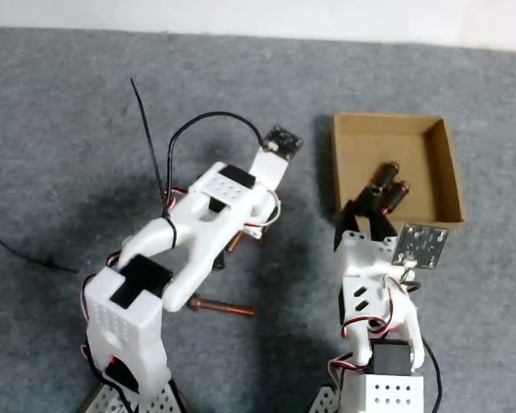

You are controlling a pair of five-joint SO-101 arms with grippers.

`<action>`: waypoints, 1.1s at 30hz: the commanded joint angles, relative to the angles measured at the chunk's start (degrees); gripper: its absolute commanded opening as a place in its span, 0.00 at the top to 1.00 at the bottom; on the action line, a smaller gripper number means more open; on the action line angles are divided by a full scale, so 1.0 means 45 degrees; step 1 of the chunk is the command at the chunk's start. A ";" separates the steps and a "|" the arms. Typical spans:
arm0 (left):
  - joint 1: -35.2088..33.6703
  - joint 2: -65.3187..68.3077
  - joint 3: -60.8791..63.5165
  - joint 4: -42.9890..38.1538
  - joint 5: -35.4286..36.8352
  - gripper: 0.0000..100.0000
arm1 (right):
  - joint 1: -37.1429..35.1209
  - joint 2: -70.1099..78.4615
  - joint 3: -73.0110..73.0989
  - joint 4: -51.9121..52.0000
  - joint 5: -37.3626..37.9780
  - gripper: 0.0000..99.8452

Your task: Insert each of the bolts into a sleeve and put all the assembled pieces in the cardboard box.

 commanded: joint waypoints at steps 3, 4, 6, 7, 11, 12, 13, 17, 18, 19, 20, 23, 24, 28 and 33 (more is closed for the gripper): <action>-0.0068 -0.4034 0.1846 0.0254 -0.0078 1.00 | 0.0068 -0.0264 0.1241 -0.0322 0.0098 1.00; -0.0068 -0.4796 0.2374 0.0195 -0.0098 1.00 | 0.0068 -0.0264 0.1241 -0.0322 0.0098 1.00; -0.0068 -0.6398 0.3546 -0.0332 -0.0098 1.00 | 0.0068 -0.0264 0.1241 -0.0322 0.0098 1.00; -0.0068 -0.7219 0.4190 -0.0645 -0.0098 1.00 | 0.0068 -0.0264 0.1241 -0.0322 0.0098 1.00; -0.0088 -1.0559 0.6867 -0.1934 -0.0606 1.00 | 0.0068 -0.0264 0.1241 -0.0322 0.0098 1.00; -0.0049 -1.1360 0.7473 -0.2208 -0.0977 1.00 | 0.0068 -0.0264 0.1241 -0.0322 0.0098 1.00; -0.0029 -1.2122 0.8098 -0.2481 -0.1328 1.00 | 0.0049 -0.0264 0.1241 -0.0322 0.0098 1.00; -0.0088 -1.5033 1.0208 -0.3302 -0.1778 1.00 | 0.0049 -0.0264 0.1241 -0.0322 0.0098 1.00; -0.0107 -1.5697 1.0579 -0.3380 -0.1778 1.00 | 0.0049 -0.0264 0.1241 -0.0322 0.0098 1.00; -0.0107 -1.6361 1.0911 -0.3419 -0.1778 1.00 | 0.0049 -0.0264 0.1241 -0.0322 0.0098 1.00; -0.0088 -1.7006 1.1184 -0.3419 -0.1778 1.00 | 0.0049 -0.0264 0.1241 -0.0322 0.0098 1.00; -0.0068 -1.8784 1.2024 -0.3419 -0.1778 1.00 | 0.0049 -0.0264 0.1241 -0.0322 0.0098 1.00; -0.0088 -1.9350 1.2298 -0.3419 -0.1778 1.00 | 0.0049 -0.0264 0.1241 -0.0322 0.0098 1.00; -0.0107 -2.1519 1.3236 -0.3419 -0.1778 1.00 | 0.0049 -0.0264 0.1241 -0.0322 0.0098 1.00; -0.0107 -2.4137 1.4271 -0.3419 -0.1778 1.00 | 0.0049 -0.0264 0.1241 -0.0322 0.0098 1.00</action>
